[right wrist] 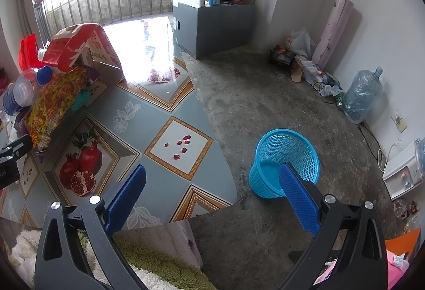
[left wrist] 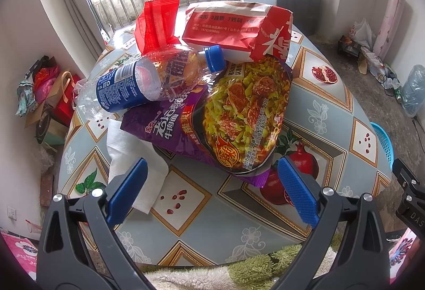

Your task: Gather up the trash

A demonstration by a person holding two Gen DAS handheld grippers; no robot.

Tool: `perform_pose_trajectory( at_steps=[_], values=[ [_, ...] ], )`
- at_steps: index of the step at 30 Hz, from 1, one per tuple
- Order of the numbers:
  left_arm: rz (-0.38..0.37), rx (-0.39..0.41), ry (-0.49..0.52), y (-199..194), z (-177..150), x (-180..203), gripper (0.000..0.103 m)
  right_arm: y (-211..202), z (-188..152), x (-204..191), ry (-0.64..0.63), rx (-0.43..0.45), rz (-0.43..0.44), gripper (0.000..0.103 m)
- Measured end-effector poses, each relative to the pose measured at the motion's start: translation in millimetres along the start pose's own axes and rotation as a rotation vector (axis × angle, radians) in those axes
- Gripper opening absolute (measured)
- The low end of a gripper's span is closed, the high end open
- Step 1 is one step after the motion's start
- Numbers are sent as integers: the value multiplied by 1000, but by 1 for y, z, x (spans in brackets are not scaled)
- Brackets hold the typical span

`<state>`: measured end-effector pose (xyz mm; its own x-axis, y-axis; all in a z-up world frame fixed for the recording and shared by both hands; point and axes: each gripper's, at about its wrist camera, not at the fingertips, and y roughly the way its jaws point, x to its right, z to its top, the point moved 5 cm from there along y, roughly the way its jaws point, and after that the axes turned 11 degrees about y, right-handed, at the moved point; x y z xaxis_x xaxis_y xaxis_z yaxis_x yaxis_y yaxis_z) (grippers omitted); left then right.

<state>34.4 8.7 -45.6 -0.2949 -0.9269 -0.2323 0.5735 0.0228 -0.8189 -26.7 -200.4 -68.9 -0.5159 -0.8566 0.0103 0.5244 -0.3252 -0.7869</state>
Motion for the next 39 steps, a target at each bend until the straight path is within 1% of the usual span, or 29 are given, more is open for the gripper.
perform_pose_trajectory(
  at_steps=[29,39],
  values=[
    [-2,-2,-2,-1,-2,-1,94,0,0,0,1,1,2,98],
    [-2,0,-1,0,-2,-1,94,0,2,-6,5,11,7,98]
  ],
)
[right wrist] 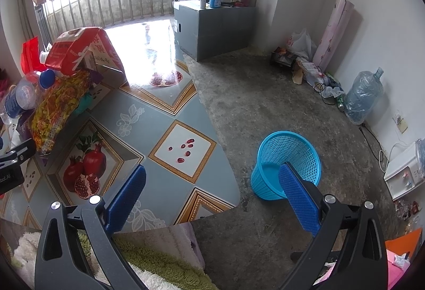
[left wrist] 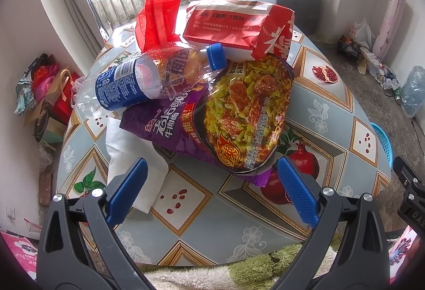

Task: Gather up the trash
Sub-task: 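Move the left gripper toward the red paper snack bag on the pile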

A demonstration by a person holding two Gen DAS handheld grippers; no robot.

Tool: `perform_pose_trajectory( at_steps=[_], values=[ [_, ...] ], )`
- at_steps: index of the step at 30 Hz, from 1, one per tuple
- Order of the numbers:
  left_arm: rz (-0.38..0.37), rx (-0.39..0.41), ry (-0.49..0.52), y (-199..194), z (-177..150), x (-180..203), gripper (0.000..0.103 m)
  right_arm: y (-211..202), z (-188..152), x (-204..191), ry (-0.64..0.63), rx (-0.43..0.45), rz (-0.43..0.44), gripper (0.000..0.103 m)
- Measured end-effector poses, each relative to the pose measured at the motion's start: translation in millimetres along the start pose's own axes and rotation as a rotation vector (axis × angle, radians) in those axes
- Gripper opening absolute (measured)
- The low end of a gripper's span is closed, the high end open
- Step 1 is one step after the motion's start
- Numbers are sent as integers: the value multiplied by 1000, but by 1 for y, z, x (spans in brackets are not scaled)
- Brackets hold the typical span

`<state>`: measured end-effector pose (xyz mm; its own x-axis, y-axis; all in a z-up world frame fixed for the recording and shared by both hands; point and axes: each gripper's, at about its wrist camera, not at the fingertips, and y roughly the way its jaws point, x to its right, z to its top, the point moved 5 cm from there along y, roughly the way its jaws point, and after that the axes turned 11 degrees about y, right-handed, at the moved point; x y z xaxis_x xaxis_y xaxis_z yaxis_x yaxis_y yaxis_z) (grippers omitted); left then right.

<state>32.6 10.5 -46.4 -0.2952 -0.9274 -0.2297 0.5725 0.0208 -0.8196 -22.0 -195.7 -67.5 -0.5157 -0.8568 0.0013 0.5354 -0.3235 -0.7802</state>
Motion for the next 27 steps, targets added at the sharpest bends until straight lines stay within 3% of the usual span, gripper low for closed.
perform_pose_trajectory(
  at_steps=[7,15,20,27],
  values=[
    [9,7,-21,-1,2,-8,94,-5,4,-2,18,20,37,98],
    [115,60,-127,-11,9,-58,94,-18,21,-17,18,107,103,98],
    [180,88,-208,-17,9,-99,94,-27,38,-33,18,168,180,98],
    [174,148,-253,-23,14,-141,94,-35,60,-58,8,220,349,98]
  ],
)
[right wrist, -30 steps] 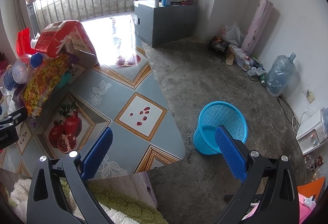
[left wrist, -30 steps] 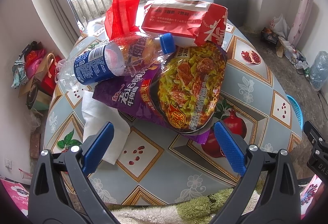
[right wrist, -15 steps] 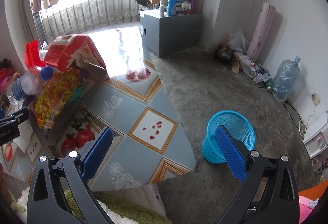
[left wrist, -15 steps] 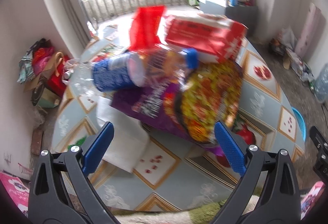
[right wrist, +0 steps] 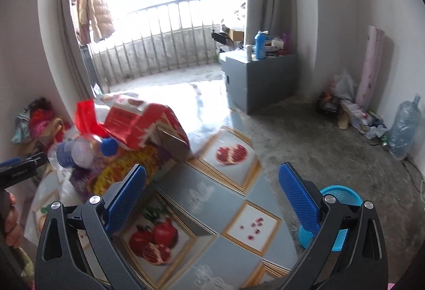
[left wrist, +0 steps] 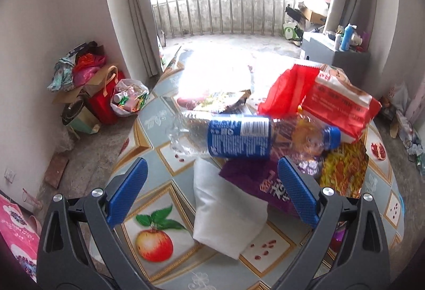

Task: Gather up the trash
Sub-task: 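Move the left gripper toward the red paper snack bag on the pile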

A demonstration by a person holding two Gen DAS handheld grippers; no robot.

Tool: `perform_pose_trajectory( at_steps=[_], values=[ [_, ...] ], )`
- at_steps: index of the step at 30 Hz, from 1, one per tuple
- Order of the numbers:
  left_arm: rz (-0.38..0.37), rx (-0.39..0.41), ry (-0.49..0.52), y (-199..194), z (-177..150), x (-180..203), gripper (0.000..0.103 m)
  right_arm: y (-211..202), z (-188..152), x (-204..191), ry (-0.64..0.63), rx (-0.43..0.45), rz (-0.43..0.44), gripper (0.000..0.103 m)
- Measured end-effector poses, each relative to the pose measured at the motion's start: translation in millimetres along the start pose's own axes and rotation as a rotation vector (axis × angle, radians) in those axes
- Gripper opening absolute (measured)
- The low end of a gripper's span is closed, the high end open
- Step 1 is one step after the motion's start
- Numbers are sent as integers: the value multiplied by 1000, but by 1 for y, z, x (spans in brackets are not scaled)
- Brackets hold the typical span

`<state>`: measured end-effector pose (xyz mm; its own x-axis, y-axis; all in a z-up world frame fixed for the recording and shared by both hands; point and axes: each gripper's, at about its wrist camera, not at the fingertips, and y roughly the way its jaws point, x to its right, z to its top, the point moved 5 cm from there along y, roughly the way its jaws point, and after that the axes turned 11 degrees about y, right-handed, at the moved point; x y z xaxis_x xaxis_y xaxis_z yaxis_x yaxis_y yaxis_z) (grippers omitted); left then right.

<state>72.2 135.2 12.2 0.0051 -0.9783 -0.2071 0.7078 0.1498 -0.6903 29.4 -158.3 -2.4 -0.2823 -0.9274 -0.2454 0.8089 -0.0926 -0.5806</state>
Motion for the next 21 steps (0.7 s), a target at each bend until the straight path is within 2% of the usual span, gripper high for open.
perform_pose_trajectory(
  at_steps=[3,11,15,19,20,21],
  values=[
    [-39,46,6,2,10,-8,94,3,10,-7,23,-7,57,98],
    [-246,231,9,3,41,-2,94,28,27,-13,142,-112,241,98],
    [-279,273,32,9,57,6,94,49,30,-17,231,-194,356,91],
    [-343,288,55,22,73,16,94,78,29,-26,322,-287,475,82],
    [-357,290,59,24,76,18,92,84,29,-28,345,-309,506,82],
    [-373,290,64,28,78,20,84,90,29,-31,367,-328,536,81]
  ],
)
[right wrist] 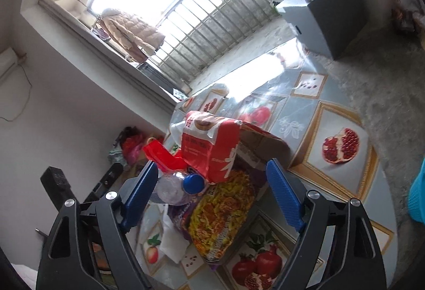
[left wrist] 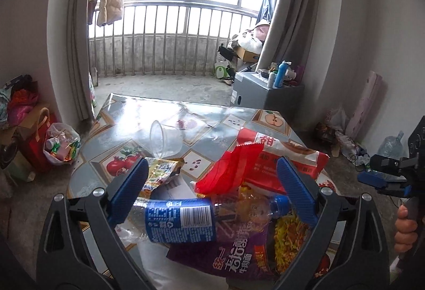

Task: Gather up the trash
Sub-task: 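Move the left gripper toward the red paper snack bag on the pile, then close the left gripper on the red paper bag and lift it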

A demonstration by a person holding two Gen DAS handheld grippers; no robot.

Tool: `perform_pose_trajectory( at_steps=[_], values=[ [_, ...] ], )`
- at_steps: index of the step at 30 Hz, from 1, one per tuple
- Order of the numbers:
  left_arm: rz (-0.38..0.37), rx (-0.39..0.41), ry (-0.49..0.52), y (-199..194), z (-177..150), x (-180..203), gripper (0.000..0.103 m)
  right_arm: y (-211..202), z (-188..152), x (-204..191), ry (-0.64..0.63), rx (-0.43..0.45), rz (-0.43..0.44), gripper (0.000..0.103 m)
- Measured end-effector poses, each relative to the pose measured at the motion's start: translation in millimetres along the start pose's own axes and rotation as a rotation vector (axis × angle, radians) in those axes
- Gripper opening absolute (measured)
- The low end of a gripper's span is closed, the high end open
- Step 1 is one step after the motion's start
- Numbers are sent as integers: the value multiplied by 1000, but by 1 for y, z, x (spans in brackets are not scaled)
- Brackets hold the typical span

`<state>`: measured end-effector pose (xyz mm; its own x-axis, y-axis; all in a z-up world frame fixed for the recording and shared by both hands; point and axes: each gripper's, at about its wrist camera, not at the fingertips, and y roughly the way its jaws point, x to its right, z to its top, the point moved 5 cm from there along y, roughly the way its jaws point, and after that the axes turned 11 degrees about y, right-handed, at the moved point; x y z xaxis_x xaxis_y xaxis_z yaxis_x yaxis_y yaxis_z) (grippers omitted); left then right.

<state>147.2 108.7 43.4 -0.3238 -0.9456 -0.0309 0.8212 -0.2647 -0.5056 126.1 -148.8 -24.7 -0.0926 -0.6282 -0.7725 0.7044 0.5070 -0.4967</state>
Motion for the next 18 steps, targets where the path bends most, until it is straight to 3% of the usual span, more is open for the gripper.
perform_pose_trajectory(
  at_steps=[2,7,13,18],
  values=[
    [-50,-17,6,13,3,1,74,13,4,0,38,-30,47,79],
    [-137,-57,8,40,0,0,66,37,17,4,128,-86,128,74],
    [-118,-112,86,69,-9,1,53,69,26,18,197,-133,153,58],
    [-132,-144,95,81,-17,2,34,85,30,29,247,-165,208,43]
  ],
)
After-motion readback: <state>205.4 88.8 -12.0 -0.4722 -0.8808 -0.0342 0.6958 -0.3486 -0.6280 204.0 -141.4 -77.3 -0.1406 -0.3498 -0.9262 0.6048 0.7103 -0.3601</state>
